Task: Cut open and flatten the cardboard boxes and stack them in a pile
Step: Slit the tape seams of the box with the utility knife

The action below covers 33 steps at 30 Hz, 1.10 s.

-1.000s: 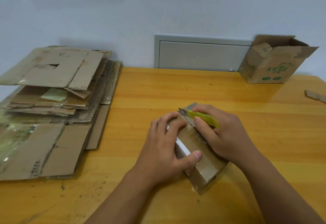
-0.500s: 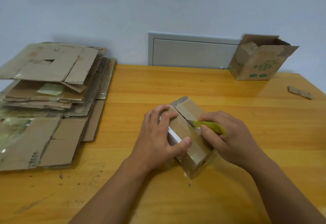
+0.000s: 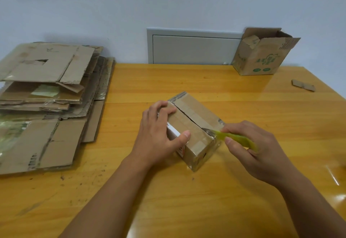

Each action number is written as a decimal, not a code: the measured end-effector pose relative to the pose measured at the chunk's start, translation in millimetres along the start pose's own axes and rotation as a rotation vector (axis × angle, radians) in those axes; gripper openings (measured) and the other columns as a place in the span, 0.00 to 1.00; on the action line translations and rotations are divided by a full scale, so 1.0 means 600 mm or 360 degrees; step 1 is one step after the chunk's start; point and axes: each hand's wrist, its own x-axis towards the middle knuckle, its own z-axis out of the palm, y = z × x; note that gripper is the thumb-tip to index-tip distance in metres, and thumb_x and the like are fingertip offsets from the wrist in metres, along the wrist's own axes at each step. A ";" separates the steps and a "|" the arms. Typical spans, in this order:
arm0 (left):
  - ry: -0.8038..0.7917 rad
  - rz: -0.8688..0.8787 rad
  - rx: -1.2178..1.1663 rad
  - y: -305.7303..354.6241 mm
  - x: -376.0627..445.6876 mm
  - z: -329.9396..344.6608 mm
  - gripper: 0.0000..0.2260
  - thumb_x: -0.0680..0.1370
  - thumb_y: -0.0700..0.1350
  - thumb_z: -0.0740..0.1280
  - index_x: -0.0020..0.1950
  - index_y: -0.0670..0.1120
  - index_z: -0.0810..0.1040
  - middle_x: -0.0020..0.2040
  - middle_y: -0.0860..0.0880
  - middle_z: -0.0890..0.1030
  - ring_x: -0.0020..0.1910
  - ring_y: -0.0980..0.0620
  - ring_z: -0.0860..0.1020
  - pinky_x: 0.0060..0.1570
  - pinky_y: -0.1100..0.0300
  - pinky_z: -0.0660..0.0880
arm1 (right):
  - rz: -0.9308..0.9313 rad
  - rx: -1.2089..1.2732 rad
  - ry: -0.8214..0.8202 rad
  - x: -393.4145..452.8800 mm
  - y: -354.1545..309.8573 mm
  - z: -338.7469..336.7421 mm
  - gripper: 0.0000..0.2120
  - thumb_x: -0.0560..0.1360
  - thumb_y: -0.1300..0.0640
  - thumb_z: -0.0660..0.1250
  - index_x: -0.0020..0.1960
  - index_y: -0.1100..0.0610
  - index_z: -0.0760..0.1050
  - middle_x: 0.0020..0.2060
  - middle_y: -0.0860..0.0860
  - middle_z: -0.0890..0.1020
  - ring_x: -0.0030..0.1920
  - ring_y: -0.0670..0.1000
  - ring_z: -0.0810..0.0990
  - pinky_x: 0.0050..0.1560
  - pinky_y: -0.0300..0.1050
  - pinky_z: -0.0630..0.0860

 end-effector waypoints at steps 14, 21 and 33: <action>0.0110 -0.0062 0.0334 0.013 -0.001 -0.007 0.31 0.68 0.72 0.59 0.66 0.59 0.72 0.69 0.52 0.63 0.68 0.47 0.60 0.64 0.50 0.58 | 0.0185 0.0171 0.0401 -0.033 -0.008 -0.015 0.11 0.77 0.50 0.63 0.59 0.44 0.75 0.43 0.42 0.83 0.45 0.38 0.81 0.43 0.27 0.71; -0.0110 0.0388 0.0637 0.035 -0.002 -0.014 0.23 0.78 0.63 0.53 0.65 0.56 0.78 0.68 0.52 0.75 0.69 0.46 0.69 0.65 0.48 0.61 | 0.0319 0.0319 0.0348 -0.026 -0.010 0.043 0.18 0.80 0.48 0.60 0.69 0.42 0.69 0.56 0.43 0.83 0.56 0.38 0.80 0.52 0.31 0.75; -0.0647 0.0392 0.0804 0.103 0.071 -0.042 0.20 0.80 0.54 0.59 0.73 0.60 0.68 0.68 0.52 0.69 0.67 0.50 0.64 0.66 0.53 0.64 | 0.0531 0.0796 0.0679 -0.038 -0.014 0.059 0.14 0.80 0.47 0.59 0.65 0.42 0.69 0.50 0.45 0.84 0.50 0.49 0.85 0.44 0.40 0.80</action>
